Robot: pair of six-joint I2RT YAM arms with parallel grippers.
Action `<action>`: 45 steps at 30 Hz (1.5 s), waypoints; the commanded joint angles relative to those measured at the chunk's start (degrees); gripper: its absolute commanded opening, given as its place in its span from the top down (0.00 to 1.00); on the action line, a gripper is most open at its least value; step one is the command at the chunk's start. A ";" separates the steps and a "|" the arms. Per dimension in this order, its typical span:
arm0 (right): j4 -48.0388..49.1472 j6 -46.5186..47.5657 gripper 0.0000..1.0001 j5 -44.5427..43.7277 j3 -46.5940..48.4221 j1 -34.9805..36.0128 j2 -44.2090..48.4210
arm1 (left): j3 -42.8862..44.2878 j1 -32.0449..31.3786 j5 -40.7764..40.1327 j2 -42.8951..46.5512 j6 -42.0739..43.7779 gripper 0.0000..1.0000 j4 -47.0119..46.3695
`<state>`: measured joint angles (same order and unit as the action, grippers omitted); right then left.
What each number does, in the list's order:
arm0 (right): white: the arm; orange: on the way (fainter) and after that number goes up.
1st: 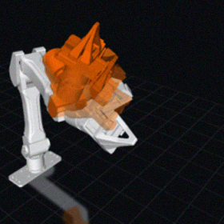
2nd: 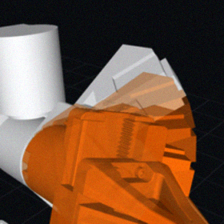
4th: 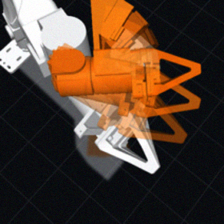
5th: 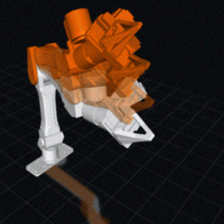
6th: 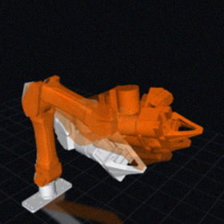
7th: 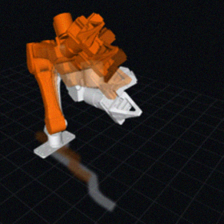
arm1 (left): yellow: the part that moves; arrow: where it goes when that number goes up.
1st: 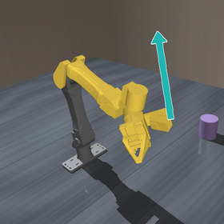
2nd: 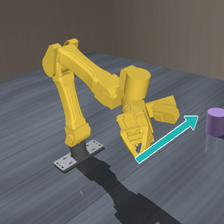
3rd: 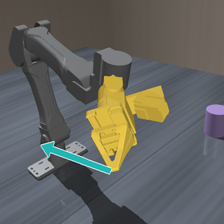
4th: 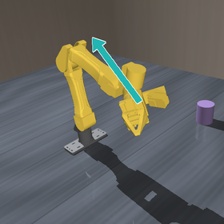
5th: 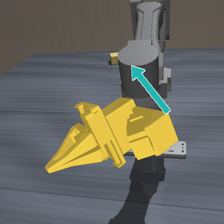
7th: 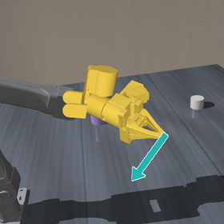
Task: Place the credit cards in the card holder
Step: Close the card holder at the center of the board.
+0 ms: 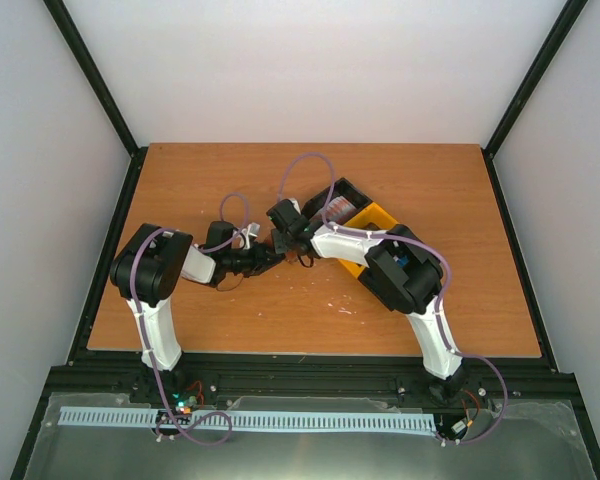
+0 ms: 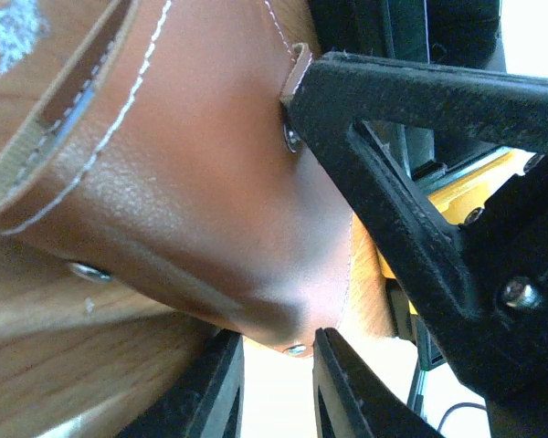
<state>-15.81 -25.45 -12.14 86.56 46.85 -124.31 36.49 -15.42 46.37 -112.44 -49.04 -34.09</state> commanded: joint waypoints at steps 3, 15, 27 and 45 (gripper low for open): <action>-10.86 0.58 0.97 6.94 -3.98 0.42 -0.85 | -4.85 2.94 -16.48 -7.99 1.46 0.75 18.89; -11.10 -0.30 0.97 8.44 -4.41 -0.92 0.39 | -4.85 2.99 -16.71 -8.39 1.45 0.75 18.85; -7.82 -2.03 0.97 15.18 -8.25 -1.94 1.82 | -4.24 3.03 -17.66 -8.68 1.32 0.75 19.08; 0.06 -4.49 0.97 22.99 -12.34 -5.89 6.18 | -4.15 3.02 -18.48 -10.12 2.86 0.75 19.41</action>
<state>-11.05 -28.56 6.42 77.08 40.23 -118.08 36.97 -14.57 46.30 -112.88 -49.01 -34.11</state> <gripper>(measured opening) 0.031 0.249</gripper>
